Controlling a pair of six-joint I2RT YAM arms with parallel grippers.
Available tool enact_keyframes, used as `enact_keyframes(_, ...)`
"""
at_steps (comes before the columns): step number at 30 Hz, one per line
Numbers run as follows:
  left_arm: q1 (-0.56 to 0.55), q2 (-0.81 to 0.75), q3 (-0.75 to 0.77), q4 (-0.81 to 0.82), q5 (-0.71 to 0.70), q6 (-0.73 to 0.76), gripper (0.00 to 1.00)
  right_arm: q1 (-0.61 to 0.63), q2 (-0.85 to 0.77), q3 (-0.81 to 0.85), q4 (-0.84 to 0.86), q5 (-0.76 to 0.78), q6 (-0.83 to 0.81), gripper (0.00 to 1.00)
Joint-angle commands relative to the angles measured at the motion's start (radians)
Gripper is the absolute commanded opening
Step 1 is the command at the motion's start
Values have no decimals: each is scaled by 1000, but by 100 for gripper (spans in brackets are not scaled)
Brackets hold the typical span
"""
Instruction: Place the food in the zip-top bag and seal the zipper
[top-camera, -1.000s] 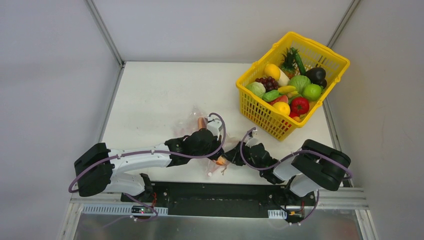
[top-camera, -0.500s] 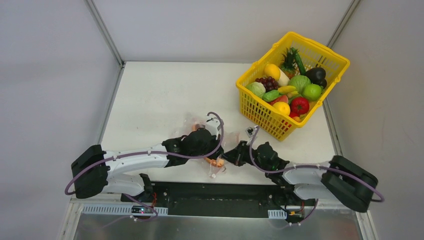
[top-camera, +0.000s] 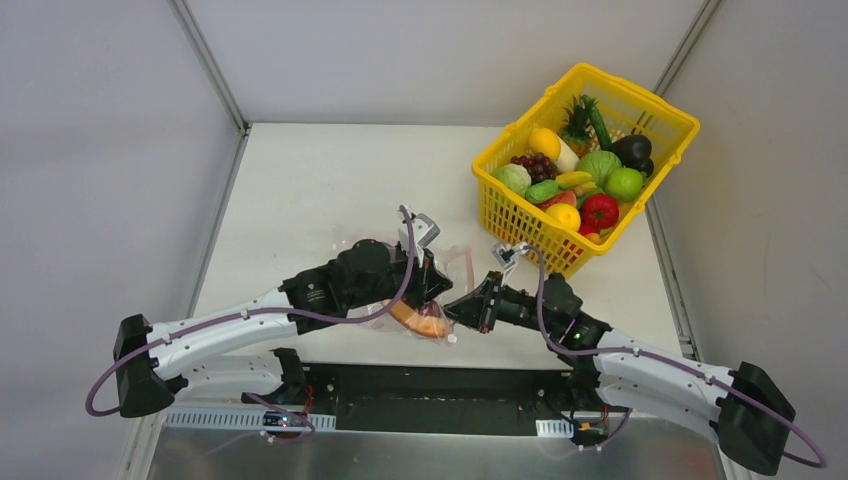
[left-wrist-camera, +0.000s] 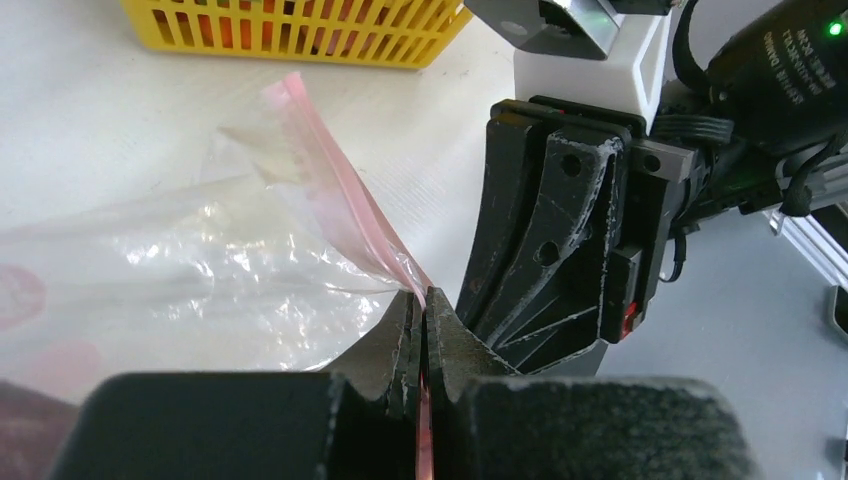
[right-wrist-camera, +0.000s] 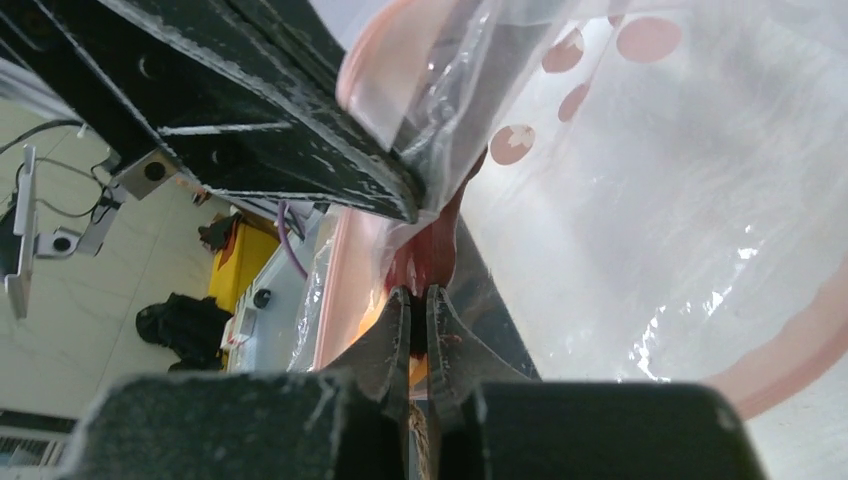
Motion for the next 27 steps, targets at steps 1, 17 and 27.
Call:
enact_keyframes(1, -3, -19, -10, 18, 51, 55, 0, 6, 34, 62, 15, -111, -25, 0)
enact_keyframes(17, -4, 44, -41, 177, 272, -73, 0, 10, 92, -6, 179, 470, -18, 0)
enact_keyframes(27, -4, -48, -49, -104, -91, -77, 0, 11, 120, -4, 78, 712, 33, 0)
